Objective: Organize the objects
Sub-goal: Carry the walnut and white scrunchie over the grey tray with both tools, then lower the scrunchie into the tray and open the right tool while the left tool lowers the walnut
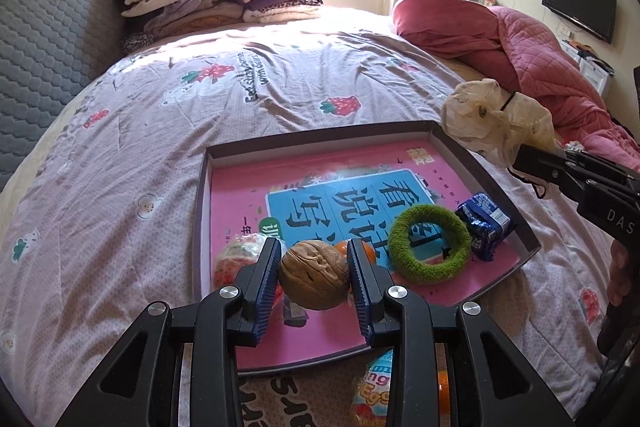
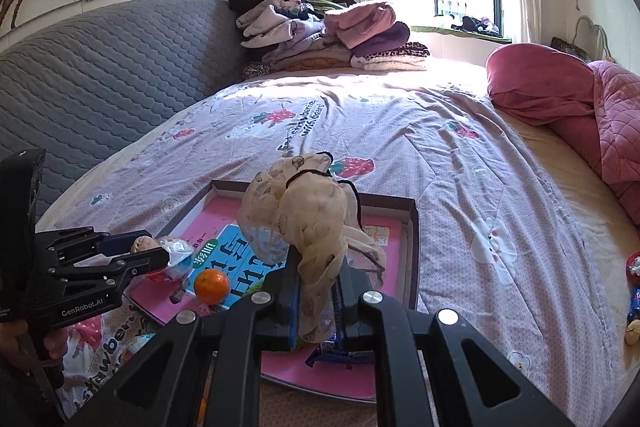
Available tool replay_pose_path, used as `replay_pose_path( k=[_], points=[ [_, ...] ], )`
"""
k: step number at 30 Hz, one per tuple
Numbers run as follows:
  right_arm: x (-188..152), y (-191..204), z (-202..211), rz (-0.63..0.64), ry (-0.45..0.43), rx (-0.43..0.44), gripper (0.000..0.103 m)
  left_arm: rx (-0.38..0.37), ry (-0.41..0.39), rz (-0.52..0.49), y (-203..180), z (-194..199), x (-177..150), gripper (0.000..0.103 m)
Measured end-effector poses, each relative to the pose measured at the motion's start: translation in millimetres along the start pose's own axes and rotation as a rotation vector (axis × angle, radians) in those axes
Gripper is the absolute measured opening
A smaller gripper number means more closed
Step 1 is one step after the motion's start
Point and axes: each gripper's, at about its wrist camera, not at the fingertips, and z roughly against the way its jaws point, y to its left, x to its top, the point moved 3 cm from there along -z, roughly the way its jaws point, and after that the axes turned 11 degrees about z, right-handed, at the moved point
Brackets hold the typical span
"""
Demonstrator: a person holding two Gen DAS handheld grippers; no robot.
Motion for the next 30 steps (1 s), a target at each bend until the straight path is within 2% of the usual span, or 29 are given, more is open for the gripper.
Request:
replay_pose_path(
  k=[10, 21, 30],
  points=[
    [-8.5, -0.5, -20.2, 0.001, 0.034, 0.003, 0.014, -0.039, 0.056, -0.032, -17.6, -14.5, -18.8, 0.035],
    [-18.5, -3.5, -48.5, -0.002, 0.085, 0.004, 0.014, -0.040, 0.086, -0.039, -19.4, -26.4, -26.1, 0.035],
    [-24.9, -1.1, -62.4, 0.039, 0.116, -0.031, 0.016, -0.046, 0.097, -0.043, -18.3, -33.4, -29.1, 0.035]
  ],
)
